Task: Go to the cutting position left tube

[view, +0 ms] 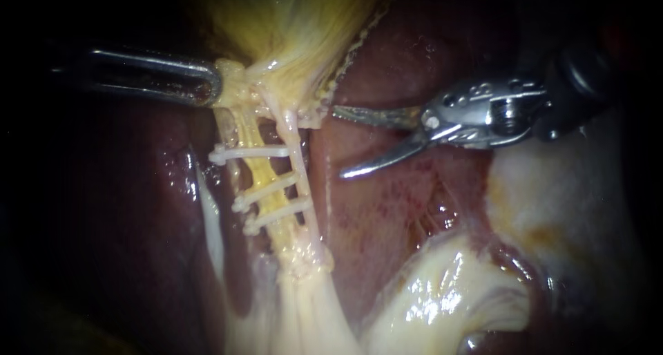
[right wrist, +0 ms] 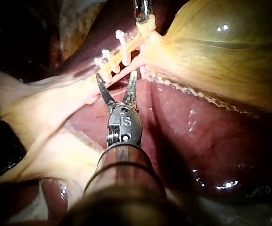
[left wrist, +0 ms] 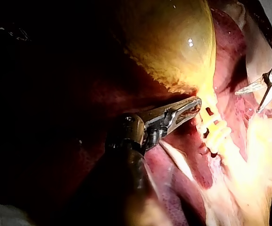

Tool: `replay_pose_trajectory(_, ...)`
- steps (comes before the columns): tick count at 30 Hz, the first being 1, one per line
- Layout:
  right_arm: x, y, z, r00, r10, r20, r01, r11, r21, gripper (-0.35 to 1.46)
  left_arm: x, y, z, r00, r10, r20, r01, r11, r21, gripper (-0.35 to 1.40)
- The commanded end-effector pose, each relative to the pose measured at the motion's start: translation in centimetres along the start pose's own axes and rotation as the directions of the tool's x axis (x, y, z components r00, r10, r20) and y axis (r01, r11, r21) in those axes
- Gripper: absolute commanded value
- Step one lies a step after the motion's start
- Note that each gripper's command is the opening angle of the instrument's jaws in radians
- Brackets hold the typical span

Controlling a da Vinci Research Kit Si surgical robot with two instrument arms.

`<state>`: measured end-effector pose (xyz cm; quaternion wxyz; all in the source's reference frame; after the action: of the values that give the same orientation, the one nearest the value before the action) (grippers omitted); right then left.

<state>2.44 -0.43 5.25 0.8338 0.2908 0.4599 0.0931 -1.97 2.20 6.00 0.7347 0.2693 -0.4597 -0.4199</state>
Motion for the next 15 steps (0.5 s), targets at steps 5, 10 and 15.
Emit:
replay_pose_trajectory(5, -0.05, -0.06, 0.15, 1.0, 0.021, 0.007, -0.021, 0.999, 0.036, 1.24, 0.0, 0.0, 0.0, 1.0, 0.0, 0.0, 0.0, 1.0, 0.0, -0.35)
replay_pose_trajectory(10, -0.12, -0.1, 0.3, 0.999, 0.035, 0.02, -0.036, 0.998, 0.06, 1.24, 0.0, -0.01, 0.0, 1.0, 0.0, 0.0, 0.0, 1.0, -0.001, -0.35)
replay_pose_trajectory(15, -0.17, -0.12, 0.44, 0.998, 0.05, 0.029, -0.052, 0.995, 0.085, 1.24, 0.0, -0.01, 0.0, 1.0, 0.0, 0.0, 0.0, 1.0, -0.001, -0.35)
